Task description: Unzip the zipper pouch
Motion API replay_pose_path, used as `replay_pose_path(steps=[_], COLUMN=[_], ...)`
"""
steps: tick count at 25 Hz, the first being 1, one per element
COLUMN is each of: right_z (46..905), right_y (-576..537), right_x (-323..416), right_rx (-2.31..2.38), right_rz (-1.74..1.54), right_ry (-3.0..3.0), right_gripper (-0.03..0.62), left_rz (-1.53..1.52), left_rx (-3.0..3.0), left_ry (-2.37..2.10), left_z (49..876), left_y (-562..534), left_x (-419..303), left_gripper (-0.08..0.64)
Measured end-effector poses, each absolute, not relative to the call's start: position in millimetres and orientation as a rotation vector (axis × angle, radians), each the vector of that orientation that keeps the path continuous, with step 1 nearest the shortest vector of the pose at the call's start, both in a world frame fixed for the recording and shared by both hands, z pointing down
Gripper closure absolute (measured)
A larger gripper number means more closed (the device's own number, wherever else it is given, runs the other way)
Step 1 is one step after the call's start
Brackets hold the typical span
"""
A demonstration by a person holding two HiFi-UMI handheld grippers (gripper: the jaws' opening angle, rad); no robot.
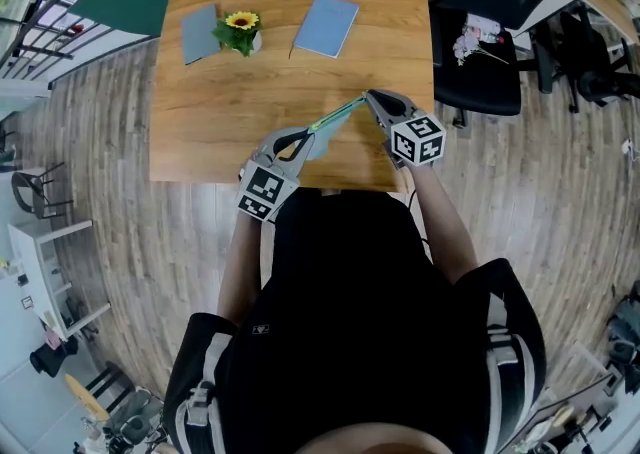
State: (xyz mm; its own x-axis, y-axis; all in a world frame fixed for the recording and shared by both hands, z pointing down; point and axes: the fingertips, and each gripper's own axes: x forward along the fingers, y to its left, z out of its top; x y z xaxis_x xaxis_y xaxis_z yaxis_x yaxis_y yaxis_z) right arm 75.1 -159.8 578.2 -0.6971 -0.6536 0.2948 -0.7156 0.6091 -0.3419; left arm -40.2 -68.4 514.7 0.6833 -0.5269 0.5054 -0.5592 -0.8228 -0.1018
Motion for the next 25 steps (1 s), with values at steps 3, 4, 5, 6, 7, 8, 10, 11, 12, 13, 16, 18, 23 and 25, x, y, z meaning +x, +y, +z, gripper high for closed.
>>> replay_pose_path(steps=[3,4,5,6,7,8,10,11,12,13,16,18,23,25], right_z=[579.0,578.8,577.9,576.4,574.4,572.5,570.3,569.7,569.0,567.9,564.4,563.7,561.1,560.0], right_y=[-159.9,-159.8,-159.9,-160.2,-160.5,-160.8,-160.7,-160.9,-161.4,-161.9,-161.3,-160.3,-155.4,-153.2], right_x=[70.6,69.2,68.4,67.9,67.2,65.9,62.5,60.3,57.6,54.6,47.2,45.7,40.4,35.5], right_rx=[1.168,1.175,1.18,1.183,1.182,1.179,1.181,1.189,1.201,1.217,1.271,1.31,1.369,1.363], right_rz=[0.659,0.652,0.646,0.644,0.65,0.661,0.671,0.658,0.638,0.616,0.582,0.574,0.568,0.556], right_ry=[-2.684,-2.686,-2.692,-2.704,-2.721,-2.739,-2.758,-2.756,-2.749,-2.74,-2.713,-2.693,-2.653,-2.643], right_gripper=[0.58,0.58,0.58,0.577,0.574,0.574,0.568,0.561,0.556,0.55,0.537,0.537,0.586,0.591], left_rz=[0.816,0.815,0.812,0.807,0.798,0.789,0.777,0.772,0.767,0.76,0.739,0.731,0.724,0.714], left_rx=[2.828,2.83,2.833,2.837,2.843,2.848,2.857,2.862,2.868,2.872,2.877,2.88,2.889,2.89], left_ry=[-0.905,-0.902,-0.898,-0.895,-0.892,-0.89,-0.88,-0.87,-0.857,-0.844,-0.818,-0.811,-0.795,-0.797], left_z=[515.8,516.4,516.5,515.8,514.5,513.0,511.2,510.8,510.4,509.9,508.7,509.0,509.1,509.1], left_y=[-69.1,-69.3,-69.5,-69.9,-70.4,-71.0,-72.4,-73.4,-74.4,-75.3,-79.9,-84.3,-93.4,-98.9], left_x=[-45.2,-46.9,-48.3,-49.7,-51.4,-53.7,-59.5,-62.9,-66.8,-71.2,-85.9,-94.8,-115.0,-122.4], left_gripper=[0.552,0.552,0.552,0.552,0.552,0.552,0.552,0.552,0.552,0.552,0.552,0.552,0.552,0.552])
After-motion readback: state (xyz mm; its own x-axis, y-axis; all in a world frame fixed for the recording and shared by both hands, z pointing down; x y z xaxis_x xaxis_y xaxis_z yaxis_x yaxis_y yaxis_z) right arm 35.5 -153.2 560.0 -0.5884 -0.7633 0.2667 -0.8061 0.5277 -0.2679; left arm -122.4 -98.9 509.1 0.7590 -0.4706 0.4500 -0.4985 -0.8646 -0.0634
